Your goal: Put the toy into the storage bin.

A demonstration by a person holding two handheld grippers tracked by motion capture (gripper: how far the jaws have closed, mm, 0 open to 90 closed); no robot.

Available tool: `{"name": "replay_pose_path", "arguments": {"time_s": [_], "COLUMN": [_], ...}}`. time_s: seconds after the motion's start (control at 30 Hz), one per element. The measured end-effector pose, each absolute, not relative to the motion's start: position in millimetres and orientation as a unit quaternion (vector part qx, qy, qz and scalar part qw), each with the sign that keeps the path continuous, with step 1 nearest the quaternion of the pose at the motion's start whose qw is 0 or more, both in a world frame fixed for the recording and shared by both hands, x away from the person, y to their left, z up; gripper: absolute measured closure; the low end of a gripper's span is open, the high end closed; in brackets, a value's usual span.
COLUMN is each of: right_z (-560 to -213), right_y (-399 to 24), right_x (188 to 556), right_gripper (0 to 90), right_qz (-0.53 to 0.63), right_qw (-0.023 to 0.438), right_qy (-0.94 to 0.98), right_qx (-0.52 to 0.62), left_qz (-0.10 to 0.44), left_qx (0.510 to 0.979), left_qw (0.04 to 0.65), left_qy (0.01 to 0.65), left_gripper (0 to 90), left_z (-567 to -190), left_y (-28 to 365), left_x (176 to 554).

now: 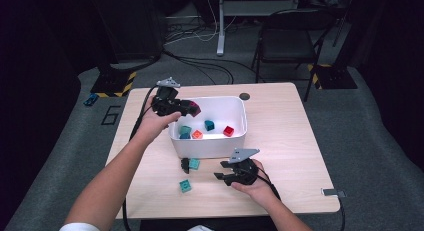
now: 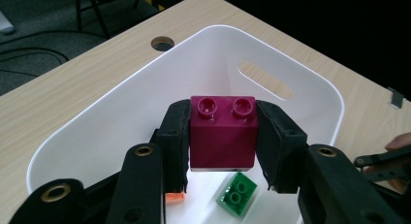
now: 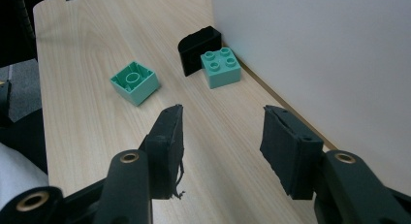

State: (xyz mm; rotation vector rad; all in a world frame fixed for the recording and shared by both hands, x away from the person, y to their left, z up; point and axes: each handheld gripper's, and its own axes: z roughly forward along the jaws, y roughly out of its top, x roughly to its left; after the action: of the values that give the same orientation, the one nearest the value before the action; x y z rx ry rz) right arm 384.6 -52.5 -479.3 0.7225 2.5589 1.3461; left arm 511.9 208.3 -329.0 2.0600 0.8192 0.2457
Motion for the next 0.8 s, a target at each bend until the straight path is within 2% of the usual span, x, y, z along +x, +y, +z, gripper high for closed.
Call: {"name": "replay_pose_path", "arguments": {"time_s": [0.47, 0.8], "right_z": [-482.3, -483.2], "right_y": [-51.1, -51.8], "right_x": [385.6, 385.5], "right_gripper": [49.6, 49.6], "right_qz": [0.445, 0.446], "right_qw": [0.079, 0.075], "right_qy": [0.861, 0.86], "right_qx": [0.235, 0.237], "left_qz": [0.084, 0.088], "left_qx": [0.832, 0.849], "left_qw": [0.446, 0.427], "left_qy": [0.319, 0.299], "left_gripper": [58.5, 58.5], "left_z": [-348.1, -364.3], "left_y": [172.6, 148.7], "left_x": [536.4, 550.0]}}
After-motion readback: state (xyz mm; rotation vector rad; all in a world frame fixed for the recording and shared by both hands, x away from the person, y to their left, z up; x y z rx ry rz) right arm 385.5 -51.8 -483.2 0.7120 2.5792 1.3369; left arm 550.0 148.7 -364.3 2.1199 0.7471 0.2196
